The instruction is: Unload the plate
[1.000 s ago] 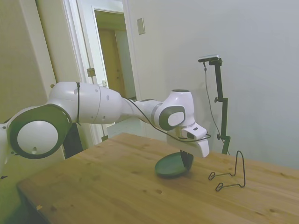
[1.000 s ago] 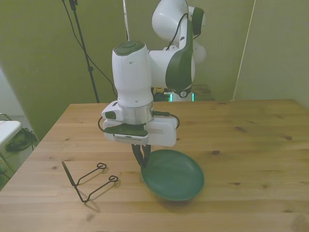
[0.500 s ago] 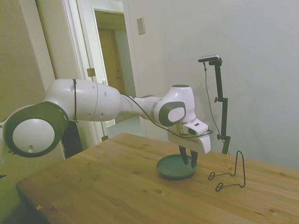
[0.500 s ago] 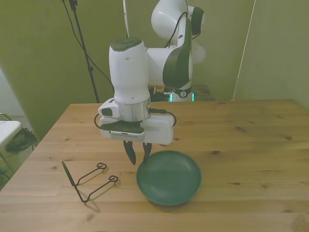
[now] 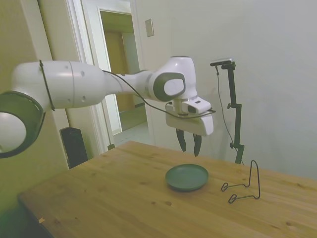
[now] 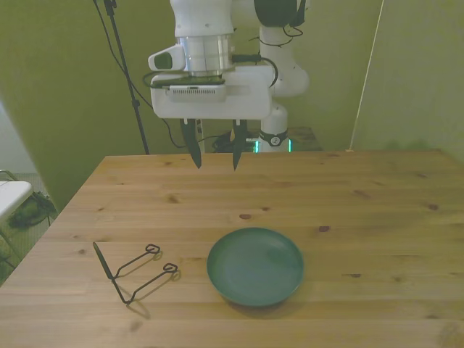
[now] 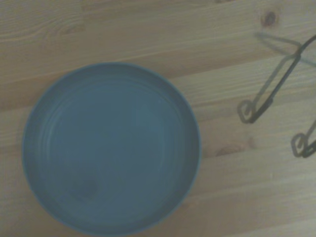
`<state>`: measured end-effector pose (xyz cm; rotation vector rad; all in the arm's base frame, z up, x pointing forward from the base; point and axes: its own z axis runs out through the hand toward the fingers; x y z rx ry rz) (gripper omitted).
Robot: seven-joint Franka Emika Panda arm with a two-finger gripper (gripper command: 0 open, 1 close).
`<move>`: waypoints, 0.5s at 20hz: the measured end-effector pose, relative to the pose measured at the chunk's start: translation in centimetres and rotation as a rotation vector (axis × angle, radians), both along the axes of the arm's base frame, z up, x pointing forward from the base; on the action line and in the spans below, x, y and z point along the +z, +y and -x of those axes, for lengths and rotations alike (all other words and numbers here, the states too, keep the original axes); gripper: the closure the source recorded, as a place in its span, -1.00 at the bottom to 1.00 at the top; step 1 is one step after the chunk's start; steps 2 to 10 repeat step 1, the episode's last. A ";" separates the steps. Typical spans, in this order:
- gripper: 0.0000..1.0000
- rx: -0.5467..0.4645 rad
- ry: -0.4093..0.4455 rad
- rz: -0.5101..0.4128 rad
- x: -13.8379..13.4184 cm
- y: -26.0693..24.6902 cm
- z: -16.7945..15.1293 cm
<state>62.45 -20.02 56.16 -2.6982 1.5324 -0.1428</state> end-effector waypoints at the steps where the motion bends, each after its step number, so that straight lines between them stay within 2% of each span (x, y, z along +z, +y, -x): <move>1: -1.00 0.006 0.009 0.006 0.2 0.4 0.7; 10: -1.00 0.006 0.009 0.006 0.2 0.4 0.7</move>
